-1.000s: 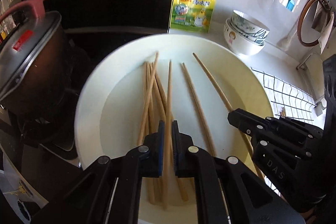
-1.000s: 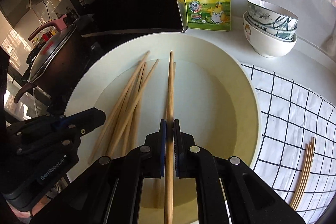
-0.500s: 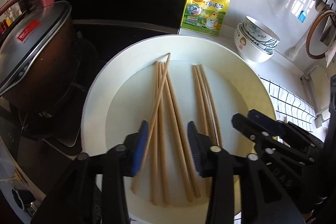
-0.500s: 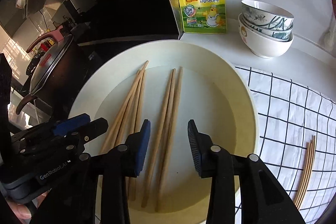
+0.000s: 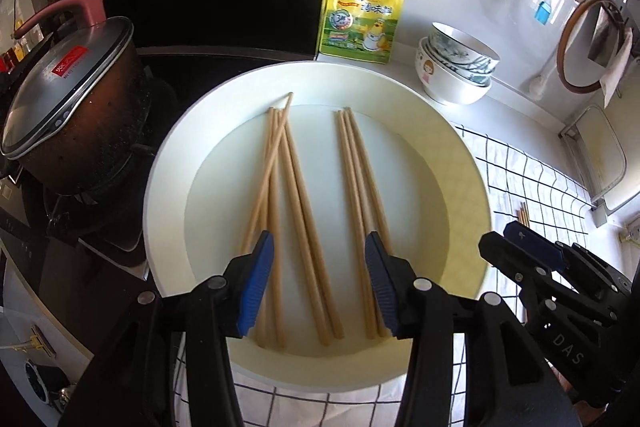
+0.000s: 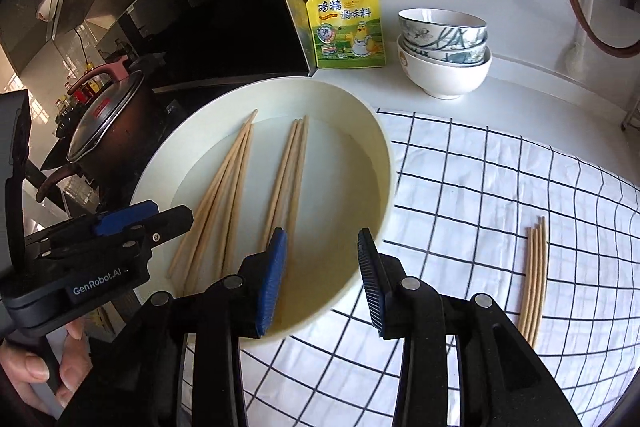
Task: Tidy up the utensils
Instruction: 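Move both open tools back down to the chopstick pile on the cloth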
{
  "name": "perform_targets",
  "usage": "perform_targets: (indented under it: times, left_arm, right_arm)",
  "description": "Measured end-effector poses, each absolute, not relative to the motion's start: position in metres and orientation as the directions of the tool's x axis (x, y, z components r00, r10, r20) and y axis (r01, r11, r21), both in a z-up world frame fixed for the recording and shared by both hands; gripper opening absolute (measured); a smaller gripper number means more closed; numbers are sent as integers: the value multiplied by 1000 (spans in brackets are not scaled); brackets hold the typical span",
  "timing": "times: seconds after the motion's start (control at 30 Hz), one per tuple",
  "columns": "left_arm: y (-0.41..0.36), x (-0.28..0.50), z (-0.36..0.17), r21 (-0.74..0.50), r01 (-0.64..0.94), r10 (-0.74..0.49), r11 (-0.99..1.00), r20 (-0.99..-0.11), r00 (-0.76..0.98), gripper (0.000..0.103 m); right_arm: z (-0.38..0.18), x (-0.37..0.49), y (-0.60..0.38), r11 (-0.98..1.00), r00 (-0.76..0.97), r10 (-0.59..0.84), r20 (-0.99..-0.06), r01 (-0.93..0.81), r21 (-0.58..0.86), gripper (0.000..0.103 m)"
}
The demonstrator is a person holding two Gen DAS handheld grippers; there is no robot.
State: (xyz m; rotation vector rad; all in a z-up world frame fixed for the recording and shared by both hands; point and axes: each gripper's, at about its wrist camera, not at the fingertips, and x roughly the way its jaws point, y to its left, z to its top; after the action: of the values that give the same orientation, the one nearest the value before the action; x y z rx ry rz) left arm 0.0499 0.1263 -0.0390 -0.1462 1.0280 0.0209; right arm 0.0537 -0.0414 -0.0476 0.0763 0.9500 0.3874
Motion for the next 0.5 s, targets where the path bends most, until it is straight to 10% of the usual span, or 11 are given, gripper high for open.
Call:
perform_targets:
  times: [0.5]
  left_arm:
    - [28, 37, -32, -120, 95, -152, 988, -848, 507, 47]
  right_arm:
    - [-48, 6, -156, 976, 584, 214, -783, -98, 194, 38]
